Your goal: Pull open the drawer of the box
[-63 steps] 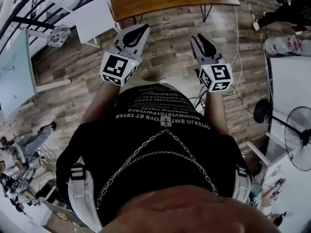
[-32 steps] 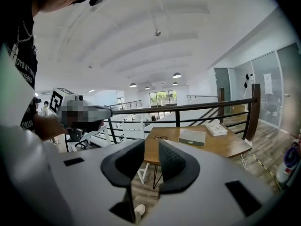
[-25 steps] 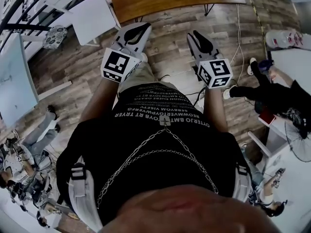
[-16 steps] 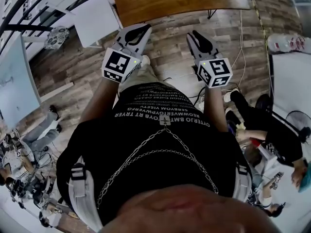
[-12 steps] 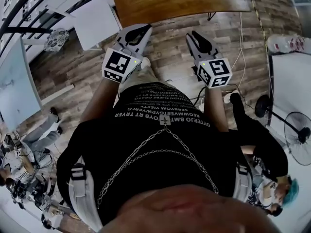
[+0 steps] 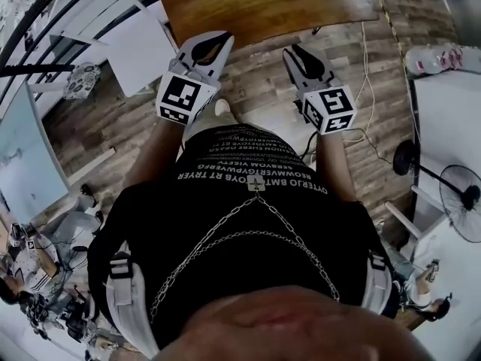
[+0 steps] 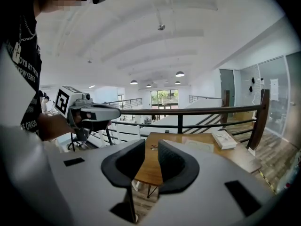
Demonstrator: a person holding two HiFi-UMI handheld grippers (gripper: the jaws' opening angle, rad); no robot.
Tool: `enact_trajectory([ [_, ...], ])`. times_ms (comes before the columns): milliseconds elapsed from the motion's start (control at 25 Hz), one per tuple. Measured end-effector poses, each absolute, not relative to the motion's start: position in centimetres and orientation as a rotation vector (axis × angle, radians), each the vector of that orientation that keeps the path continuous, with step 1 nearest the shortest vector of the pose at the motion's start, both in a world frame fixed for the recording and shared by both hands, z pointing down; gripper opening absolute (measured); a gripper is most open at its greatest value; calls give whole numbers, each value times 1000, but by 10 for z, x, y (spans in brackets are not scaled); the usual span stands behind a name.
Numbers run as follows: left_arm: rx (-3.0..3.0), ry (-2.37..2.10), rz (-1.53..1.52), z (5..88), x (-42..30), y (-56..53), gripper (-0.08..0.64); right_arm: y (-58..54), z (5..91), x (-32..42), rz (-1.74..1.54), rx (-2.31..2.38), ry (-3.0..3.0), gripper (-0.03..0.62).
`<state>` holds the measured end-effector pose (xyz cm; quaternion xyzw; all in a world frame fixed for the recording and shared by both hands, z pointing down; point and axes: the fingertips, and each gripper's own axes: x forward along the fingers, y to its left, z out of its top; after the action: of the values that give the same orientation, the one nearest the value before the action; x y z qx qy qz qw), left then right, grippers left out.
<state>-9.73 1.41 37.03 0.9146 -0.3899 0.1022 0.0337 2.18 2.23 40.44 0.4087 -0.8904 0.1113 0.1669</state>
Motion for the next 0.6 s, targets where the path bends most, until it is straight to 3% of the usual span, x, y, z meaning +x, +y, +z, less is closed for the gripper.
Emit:
enact_trajectory([
  [600,2891,-1060,295,370,-116,-48,5,-23,408,0,337,1266,-2460,81],
])
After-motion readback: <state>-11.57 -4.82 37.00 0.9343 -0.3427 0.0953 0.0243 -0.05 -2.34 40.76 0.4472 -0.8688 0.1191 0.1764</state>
